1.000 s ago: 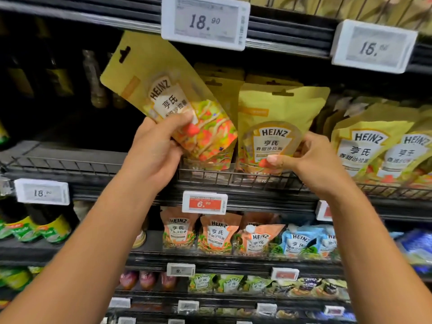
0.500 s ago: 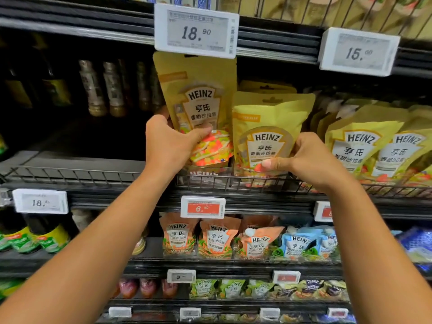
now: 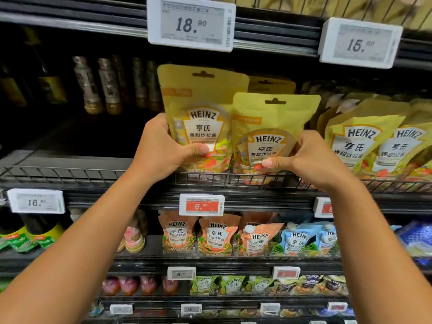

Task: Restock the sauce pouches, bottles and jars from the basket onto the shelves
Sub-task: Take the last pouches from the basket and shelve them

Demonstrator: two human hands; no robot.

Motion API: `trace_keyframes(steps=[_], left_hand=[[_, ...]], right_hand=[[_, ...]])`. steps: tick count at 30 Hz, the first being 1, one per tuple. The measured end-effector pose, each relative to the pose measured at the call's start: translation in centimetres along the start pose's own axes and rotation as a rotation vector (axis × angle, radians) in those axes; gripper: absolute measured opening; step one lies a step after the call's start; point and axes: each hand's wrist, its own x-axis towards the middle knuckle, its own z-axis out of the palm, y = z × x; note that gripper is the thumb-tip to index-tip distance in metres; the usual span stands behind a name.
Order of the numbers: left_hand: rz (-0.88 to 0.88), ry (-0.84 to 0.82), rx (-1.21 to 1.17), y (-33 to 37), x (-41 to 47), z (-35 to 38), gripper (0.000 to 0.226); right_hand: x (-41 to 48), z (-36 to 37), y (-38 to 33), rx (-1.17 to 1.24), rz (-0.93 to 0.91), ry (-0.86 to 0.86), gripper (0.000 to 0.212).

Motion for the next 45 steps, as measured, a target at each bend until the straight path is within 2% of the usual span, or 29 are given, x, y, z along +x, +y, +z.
trace_keyframes(steps=[5, 10, 13, 15, 20, 23, 26, 30, 34, 37, 41, 45], left_hand=[[-0.011, -0.055, 0.091, 0.3, -0.3, -0.3, 0.065], [-0.034, -0.084, 0.063, 0.7, -0.4, -0.8, 0.05], [-0.108, -0.099, 0.131, 0.7, 0.1, -0.7, 0.034], [-0.171, -0.09, 0.2, 0.4, 0.6, -0.6, 0.032], [-0.251, -0.076, 0.344, 0.5, 1.1, 0.1, 0.05], [-0.255, -0.116, 0.288, 0.5, 1.0, -0.2, 0.05], [-0.226, -0.174, 0.207, 0.6, 0.6, -0.7, 0.045], [-0.193, -0.142, 0.242, 0.2, 0.6, -0.8, 0.036], [-0.202, -0.114, 0.25, -0.1, 0.7, -0.7, 0.036], [-0.202, -0.103, 0.271, 0.0, 0.5, -0.8, 0.036], [-0.163, -0.064, 0.279, 0.1, -0.1, -0.5, 0.054], [-0.127, 0.052, 0.279, 0.0, -1.0, -0.3, 0.071]], right_hand=[[-0.1, 0.0, -0.1, 0.033, -0.02, -0.003, 0.042], [-0.4, 0.8, -0.4, 0.03, -0.093, 0.226, 0.031], [-0.2, 1.3, 0.1, 0.059, -0.047, 0.317, 0.029], [0.1, 1.4, 0.4, 0.066, 0.012, 0.33, 0.029], [0.6, 0.9, -0.1, -0.088, 0.135, 0.288, 0.028], [0.4, 1.3, -0.8, -0.044, 0.128, 0.264, 0.038], [0.3, 1.6, -0.8, 0.137, 0.066, 0.357, 0.039], [1.1, 2.1, -0.7, -0.003, 0.084, 0.495, 0.034], [1.9, 2.4, -0.5, -0.125, 0.161, 0.541, 0.037], [1.7, 2.6, -0.4, -0.094, 0.176, 0.536, 0.039], [0.7, 3.6, 0.0, -0.09, 0.142, 0.642, 0.056], [-0.8, 4.9, 0.4, -0.037, 0.095, 0.732, 0.068]])
